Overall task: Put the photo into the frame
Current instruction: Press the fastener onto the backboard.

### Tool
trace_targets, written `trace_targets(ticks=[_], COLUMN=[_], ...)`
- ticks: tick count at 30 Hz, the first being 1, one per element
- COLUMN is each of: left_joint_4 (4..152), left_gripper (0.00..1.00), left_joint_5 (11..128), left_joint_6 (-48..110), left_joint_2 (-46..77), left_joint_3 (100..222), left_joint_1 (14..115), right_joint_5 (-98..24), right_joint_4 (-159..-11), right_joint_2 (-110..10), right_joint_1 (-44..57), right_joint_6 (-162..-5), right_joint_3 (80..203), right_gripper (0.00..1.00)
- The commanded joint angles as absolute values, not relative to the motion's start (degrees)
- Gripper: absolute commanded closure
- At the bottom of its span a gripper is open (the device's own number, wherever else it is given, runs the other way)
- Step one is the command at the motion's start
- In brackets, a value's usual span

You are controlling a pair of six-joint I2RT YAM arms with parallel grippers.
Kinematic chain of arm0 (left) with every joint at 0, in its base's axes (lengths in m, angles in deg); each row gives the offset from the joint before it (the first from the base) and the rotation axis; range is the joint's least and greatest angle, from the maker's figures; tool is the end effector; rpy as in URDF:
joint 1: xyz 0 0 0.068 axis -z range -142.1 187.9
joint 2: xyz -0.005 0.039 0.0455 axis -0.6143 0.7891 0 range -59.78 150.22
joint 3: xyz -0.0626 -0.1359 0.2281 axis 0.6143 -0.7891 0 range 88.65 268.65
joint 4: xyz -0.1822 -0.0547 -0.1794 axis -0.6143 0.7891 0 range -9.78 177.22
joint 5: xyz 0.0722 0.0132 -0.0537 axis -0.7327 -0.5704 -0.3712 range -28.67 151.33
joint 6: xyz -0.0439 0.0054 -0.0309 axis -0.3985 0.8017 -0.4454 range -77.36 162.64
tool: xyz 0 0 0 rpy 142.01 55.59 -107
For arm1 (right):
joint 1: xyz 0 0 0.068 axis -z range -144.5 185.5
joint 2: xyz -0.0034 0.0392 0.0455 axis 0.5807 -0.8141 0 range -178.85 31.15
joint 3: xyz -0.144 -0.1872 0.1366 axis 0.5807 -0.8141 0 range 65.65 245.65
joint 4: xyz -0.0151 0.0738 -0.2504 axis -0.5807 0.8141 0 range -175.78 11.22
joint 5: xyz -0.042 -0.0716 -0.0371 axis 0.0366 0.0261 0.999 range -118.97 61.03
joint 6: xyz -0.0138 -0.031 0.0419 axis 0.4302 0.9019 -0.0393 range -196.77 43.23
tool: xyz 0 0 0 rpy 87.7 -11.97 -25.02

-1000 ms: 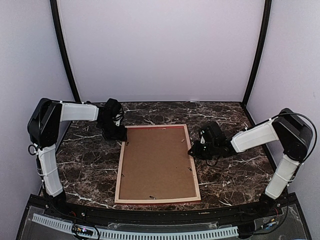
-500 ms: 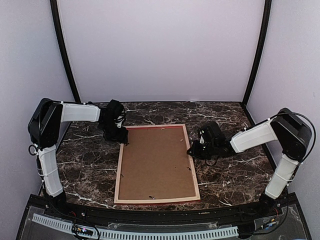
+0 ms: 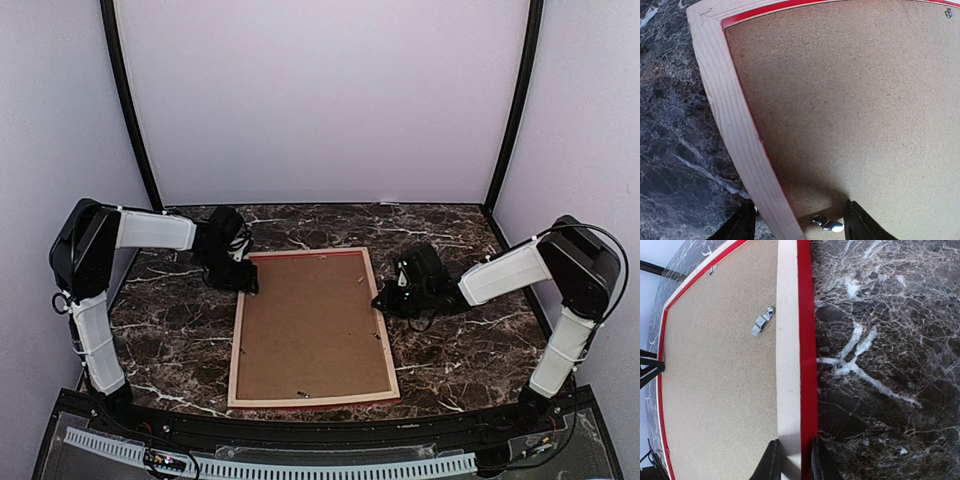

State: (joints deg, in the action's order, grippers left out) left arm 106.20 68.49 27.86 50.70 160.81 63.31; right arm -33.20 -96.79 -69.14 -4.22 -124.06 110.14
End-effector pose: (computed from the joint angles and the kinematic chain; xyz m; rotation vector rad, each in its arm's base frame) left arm 0.3496 -0.1711 0.1574 0.2924 2.7230 -0.3754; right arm 0.2538 0.2143 0.1272 0.1269 2.5022 0.7851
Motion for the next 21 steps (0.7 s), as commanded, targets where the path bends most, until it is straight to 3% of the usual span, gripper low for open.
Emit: trace_targets(ticks=[1,13,21], left_joint_4=[109.26,109.63,109.30], left_gripper=[0.39,0.62,0.67], left_joint_5=[70.74,69.69,70.45], left_joint_6=[27.44,26.53,25.94], left_joint_2=[50.09,49.73,49.21], left_joint_3=[157.52,156.27,155.00], left_joint_1=[64.09,64.01,64.01], right_joint_5=[-36.18,-36.10,-35.83], right_joint_4=[-92.13,-92.90,-92.97], right_joint_2=[-73.31,-73.12,-72.48], right_joint_1=[-5.01,-4.97,-5.01], right_joint_6=[-126.34,-126.58,-126.76], right_joint_3=[109.00,108.15,107.58], right_gripper=[0.94,0.94,0.94])
